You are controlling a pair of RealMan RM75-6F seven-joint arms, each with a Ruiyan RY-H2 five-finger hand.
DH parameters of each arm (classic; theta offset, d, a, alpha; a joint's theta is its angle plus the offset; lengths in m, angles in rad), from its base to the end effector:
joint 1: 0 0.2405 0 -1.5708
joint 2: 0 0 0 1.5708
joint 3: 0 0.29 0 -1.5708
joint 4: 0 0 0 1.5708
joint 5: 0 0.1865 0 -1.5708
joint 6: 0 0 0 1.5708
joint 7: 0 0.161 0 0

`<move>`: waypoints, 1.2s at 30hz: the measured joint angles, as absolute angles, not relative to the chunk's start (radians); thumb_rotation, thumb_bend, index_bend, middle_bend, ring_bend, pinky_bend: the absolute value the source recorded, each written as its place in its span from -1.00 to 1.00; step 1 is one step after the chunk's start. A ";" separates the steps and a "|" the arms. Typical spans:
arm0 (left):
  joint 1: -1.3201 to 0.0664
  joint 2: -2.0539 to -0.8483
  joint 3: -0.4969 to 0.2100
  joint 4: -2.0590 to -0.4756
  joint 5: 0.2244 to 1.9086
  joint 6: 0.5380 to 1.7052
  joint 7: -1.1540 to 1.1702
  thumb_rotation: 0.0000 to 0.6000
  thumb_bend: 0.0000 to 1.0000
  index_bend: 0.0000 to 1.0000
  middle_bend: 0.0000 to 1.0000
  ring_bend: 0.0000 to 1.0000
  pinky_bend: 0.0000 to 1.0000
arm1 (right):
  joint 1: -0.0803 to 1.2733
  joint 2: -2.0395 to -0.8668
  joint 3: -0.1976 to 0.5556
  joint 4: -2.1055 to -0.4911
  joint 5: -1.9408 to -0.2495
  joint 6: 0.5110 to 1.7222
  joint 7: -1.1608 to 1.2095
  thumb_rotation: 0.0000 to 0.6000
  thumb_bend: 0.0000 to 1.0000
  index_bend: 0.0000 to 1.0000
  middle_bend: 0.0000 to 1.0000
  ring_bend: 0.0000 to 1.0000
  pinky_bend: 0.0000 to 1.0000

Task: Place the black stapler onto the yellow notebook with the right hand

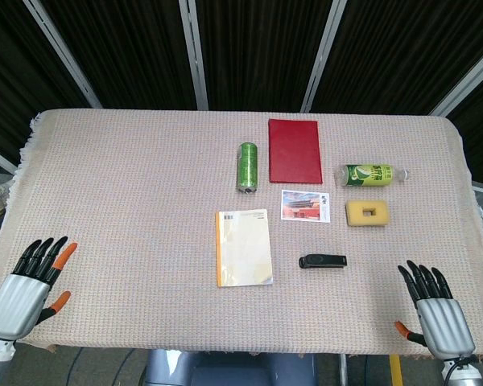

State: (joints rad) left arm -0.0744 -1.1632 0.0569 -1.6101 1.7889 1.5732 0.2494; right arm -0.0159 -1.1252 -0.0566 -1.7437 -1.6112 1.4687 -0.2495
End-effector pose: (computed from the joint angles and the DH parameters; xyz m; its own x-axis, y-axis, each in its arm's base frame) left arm -0.2924 0.1686 0.1613 0.5723 -0.0426 0.8190 0.7802 -0.2794 -0.5597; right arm -0.3162 -0.1435 0.1605 0.4959 -0.1526 0.8549 -0.8679 -0.0547 0.4937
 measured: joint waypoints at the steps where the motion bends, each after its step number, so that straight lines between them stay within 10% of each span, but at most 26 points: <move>1: -0.075 -1.163 0.057 -1.610 1.788 1.572 0.250 1.00 -0.46 -1.00 -1.00 -1.00 -0.84 | -0.016 -1.125 -0.057 -1.744 -1.611 1.469 -0.249 1.00 -0.75 -1.00 -1.00 -1.00 -1.00; 15: -0.087 -1.182 0.049 -1.614 1.792 1.560 0.274 1.00 -0.45 -1.00 -1.00 -1.00 -0.84 | 0.011 -1.175 -0.055 -1.718 -1.642 1.444 -0.255 1.00 -0.74 -0.99 -1.00 -1.00 -0.99; 36: -0.129 -1.228 0.002 -1.564 1.693 1.483 0.278 1.00 -0.44 -1.00 -1.00 -1.00 -0.84 | 0.215 -1.403 0.086 -1.679 -1.513 1.215 -0.471 1.00 -0.57 -0.57 -0.65 -0.70 -0.40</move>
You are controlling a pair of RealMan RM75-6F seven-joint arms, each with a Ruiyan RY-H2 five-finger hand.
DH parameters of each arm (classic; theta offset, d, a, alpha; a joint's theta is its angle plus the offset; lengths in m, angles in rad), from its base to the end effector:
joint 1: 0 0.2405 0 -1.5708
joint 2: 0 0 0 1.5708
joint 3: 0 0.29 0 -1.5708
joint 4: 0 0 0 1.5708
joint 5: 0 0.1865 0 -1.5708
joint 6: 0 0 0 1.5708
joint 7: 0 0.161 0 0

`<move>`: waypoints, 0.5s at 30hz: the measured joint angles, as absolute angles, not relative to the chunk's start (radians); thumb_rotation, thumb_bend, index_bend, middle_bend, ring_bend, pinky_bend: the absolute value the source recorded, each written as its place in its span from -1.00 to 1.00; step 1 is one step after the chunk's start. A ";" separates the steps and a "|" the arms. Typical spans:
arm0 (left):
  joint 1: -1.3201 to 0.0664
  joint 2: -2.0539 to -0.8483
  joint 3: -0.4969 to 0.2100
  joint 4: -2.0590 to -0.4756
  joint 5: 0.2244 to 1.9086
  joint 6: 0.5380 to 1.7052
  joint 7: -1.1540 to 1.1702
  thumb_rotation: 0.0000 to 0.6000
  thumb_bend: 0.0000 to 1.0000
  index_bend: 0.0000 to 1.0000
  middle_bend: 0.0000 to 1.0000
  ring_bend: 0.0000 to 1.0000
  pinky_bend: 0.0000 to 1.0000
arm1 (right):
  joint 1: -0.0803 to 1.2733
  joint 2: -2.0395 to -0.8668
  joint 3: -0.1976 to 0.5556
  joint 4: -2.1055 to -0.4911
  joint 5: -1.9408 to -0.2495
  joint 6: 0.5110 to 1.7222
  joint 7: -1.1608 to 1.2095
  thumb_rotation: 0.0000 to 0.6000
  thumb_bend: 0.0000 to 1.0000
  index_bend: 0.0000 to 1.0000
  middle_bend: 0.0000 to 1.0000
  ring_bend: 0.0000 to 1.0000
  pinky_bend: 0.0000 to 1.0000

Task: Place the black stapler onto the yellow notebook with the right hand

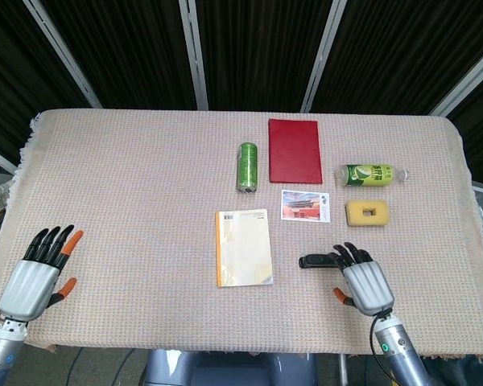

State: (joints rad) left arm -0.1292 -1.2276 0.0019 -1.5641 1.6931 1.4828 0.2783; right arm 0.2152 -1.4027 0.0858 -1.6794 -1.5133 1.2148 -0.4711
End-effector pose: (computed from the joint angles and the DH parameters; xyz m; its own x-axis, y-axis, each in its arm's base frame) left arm -0.3004 0.1992 0.1426 0.5959 -0.0248 0.8027 0.7751 -0.2437 -0.5830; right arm -0.2631 -0.2324 0.0610 0.5326 -0.1494 0.8331 -0.8336 -0.2625 0.4859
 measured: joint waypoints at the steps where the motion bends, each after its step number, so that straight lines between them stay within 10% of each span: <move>1: -0.130 -1.228 0.000 -1.564 1.689 1.480 0.281 1.00 -0.44 -1.00 -1.00 -1.00 -0.84 | 0.227 -1.410 0.094 -1.673 -1.503 1.203 -0.472 1.00 -0.56 -0.57 -0.64 -0.69 -0.38; 15: -0.150 -1.242 -0.017 -1.577 1.629 1.436 0.326 1.00 -0.43 -1.00 -1.00 -1.00 -0.84 | 0.322 -1.491 0.132 -1.530 -1.423 1.105 -0.418 1.00 -0.51 -0.55 -0.61 -0.61 -0.31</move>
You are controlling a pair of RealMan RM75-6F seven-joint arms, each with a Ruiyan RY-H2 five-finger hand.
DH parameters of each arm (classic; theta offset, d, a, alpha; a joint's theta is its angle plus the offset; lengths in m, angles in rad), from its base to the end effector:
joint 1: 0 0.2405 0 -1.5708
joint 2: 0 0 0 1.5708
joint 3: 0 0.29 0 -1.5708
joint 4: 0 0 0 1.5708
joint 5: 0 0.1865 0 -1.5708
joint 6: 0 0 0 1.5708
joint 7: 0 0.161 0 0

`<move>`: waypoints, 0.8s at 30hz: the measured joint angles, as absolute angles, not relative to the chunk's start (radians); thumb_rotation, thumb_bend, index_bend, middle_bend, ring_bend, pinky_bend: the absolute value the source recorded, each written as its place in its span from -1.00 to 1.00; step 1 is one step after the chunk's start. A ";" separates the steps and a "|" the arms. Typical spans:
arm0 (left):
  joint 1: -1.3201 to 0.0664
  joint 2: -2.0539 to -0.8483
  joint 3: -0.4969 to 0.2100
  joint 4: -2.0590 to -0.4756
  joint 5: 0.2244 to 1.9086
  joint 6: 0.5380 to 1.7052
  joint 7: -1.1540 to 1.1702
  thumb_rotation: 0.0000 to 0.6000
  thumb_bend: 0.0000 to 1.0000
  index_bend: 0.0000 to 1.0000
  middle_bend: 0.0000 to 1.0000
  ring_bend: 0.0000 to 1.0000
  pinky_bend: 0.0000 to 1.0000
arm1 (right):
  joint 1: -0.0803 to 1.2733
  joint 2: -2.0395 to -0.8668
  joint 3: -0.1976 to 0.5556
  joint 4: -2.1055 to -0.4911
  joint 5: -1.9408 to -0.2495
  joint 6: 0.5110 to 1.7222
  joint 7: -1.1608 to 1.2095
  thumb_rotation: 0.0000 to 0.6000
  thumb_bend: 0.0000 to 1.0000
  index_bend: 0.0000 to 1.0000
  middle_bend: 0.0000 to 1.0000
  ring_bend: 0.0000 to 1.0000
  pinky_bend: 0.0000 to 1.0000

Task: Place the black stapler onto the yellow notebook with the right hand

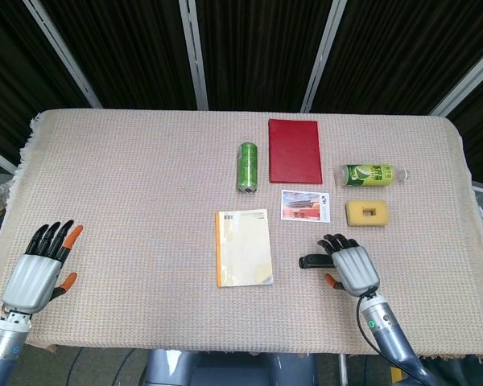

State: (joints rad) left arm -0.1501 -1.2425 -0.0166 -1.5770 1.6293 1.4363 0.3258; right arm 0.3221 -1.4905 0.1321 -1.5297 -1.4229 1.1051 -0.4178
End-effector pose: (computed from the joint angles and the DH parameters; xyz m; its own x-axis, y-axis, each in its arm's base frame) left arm -0.3026 0.2103 0.1362 0.6149 0.0005 0.7886 0.7710 -0.2107 -0.6010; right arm -0.2669 -0.2735 0.0304 0.5316 -0.1979 0.8236 -0.8371 -0.2713 0.4751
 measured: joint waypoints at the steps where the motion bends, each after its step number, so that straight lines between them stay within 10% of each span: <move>1: -0.151 -1.244 -0.016 -1.577 1.629 1.433 0.328 1.00 -0.44 -1.00 -1.00 -1.00 -0.84 | 0.328 -1.498 0.132 -1.517 -1.420 1.101 -0.410 1.00 -0.51 -0.54 -0.61 -0.61 -0.31; 24: -0.175 -1.245 0.002 -1.578 1.621 1.400 0.319 1.00 -0.39 -1.00 -1.00 -1.00 -0.84 | 0.387 -1.624 0.106 -1.284 -1.415 1.089 -0.272 1.00 -0.06 0.08 -0.08 -0.05 0.20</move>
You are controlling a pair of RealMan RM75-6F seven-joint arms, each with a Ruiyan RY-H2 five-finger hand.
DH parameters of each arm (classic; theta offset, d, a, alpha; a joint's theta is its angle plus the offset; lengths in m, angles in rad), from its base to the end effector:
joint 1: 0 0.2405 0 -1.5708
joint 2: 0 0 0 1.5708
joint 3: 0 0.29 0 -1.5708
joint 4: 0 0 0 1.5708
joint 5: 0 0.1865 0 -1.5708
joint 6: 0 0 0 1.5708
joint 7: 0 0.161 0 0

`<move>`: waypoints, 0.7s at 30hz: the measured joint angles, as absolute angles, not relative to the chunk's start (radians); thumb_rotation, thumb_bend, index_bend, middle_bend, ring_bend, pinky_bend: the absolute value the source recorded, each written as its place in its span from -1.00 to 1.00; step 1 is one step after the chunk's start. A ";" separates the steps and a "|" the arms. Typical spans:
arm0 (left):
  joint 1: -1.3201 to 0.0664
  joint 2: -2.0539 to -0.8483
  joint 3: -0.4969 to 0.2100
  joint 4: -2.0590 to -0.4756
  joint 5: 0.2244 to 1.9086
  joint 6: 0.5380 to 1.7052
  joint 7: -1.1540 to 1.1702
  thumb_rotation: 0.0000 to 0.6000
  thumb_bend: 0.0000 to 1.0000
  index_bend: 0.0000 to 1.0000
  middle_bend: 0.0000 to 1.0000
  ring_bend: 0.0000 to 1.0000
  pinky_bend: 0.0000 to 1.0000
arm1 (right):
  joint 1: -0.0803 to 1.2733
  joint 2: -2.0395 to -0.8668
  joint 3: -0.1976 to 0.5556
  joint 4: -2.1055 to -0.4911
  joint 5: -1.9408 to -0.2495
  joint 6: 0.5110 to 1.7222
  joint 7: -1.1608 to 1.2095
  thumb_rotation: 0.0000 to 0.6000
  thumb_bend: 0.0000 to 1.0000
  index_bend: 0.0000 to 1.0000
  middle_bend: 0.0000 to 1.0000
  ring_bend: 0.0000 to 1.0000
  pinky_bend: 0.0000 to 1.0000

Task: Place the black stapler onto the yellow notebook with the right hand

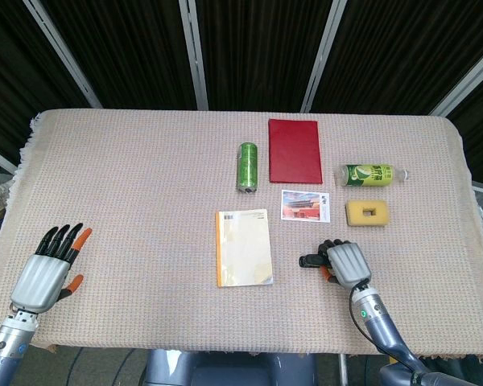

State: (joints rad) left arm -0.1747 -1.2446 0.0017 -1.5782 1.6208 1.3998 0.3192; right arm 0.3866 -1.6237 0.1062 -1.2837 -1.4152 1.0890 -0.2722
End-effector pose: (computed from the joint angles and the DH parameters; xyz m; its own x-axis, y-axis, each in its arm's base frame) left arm -0.3017 0.2138 0.1276 0.6149 0.0410 0.7875 0.7713 -0.2390 -0.5899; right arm -0.2825 -0.2943 -0.0074 0.5086 -0.2237 0.8314 -0.8531 -0.2616 0.4514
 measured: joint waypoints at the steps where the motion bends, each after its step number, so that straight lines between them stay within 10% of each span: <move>1: -0.176 -1.243 0.002 -1.578 1.621 1.399 0.316 1.00 -0.38 -1.00 -1.00 -1.00 -0.84 | 0.388 -1.631 0.106 -1.273 -1.420 1.097 -0.269 1.00 -0.03 0.13 -0.05 -0.02 0.23; 21: -0.180 -1.224 0.011 -1.586 1.629 1.416 0.271 1.00 -0.36 -1.00 -1.00 -1.00 -0.84 | 0.398 -1.608 0.106 -1.402 -1.461 1.196 -0.334 1.00 0.07 0.36 0.01 0.11 0.39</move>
State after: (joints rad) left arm -0.1797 -1.2235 0.0108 -1.5855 1.6289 1.4156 0.2711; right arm 0.3978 -1.6083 0.1064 -1.4024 -1.4614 1.1962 -0.3342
